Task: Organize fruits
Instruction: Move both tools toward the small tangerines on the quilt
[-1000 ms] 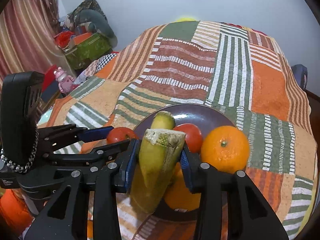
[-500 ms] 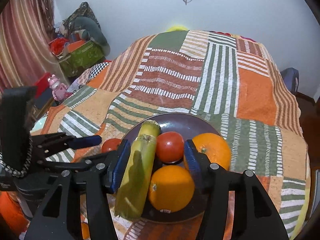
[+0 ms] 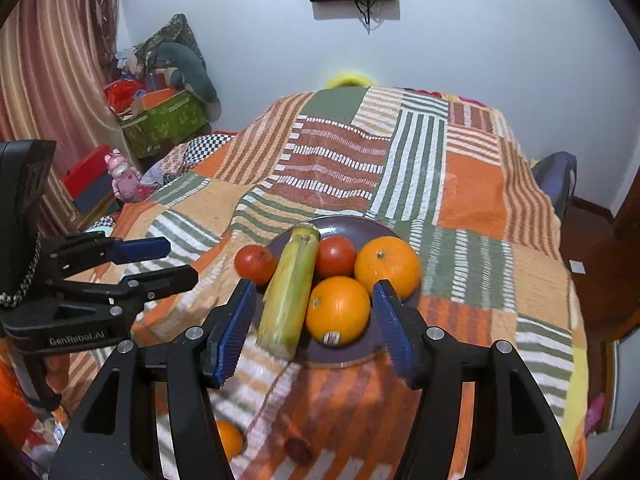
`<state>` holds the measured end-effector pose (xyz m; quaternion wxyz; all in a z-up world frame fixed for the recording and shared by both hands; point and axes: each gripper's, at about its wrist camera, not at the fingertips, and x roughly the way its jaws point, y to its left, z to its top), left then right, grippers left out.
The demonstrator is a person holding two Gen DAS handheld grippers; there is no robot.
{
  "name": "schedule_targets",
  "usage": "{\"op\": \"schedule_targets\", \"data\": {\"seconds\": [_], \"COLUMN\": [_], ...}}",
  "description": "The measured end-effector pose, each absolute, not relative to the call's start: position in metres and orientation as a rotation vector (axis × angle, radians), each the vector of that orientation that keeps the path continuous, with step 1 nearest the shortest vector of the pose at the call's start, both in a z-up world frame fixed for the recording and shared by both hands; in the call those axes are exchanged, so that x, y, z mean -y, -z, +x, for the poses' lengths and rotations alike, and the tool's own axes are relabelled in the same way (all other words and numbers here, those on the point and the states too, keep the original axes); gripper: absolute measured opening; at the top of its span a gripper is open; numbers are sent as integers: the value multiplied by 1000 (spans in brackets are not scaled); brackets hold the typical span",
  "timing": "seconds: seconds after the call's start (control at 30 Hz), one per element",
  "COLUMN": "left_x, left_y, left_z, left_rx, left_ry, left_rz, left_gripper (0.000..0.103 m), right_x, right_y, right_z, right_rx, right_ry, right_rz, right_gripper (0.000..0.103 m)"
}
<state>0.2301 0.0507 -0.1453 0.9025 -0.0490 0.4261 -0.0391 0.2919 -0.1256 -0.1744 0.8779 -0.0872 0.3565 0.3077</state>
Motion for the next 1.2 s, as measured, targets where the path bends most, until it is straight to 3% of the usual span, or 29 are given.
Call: {"op": "schedule_targets", "data": {"seconds": [0.13,0.23,0.47,1.1,1.2], "left_x": [-46,-42,-43,-45,-44], "left_y": [141,141,154,224,226], "left_z": [208,185,152,142,142], "left_rx": [-888,-887,-919,-1083,-1076], "left_ry": [87,81,70,82,84], "left_rz": [-96,-79,-77,-142,-136], "left_gripper": [52,60,66,66,66], "right_x": [133,137,130,104,102], "right_y": [169,171,194,278,283], "right_z": [271,257,226,226,227], "right_rx": [-732,-733,-771,-1005,-1016], "right_ry": [-642,-646,-660,-712,-720], "right_rz": [-176,-168,-200,-210,-203], "right_gripper": [57,57,65,64,56]}}
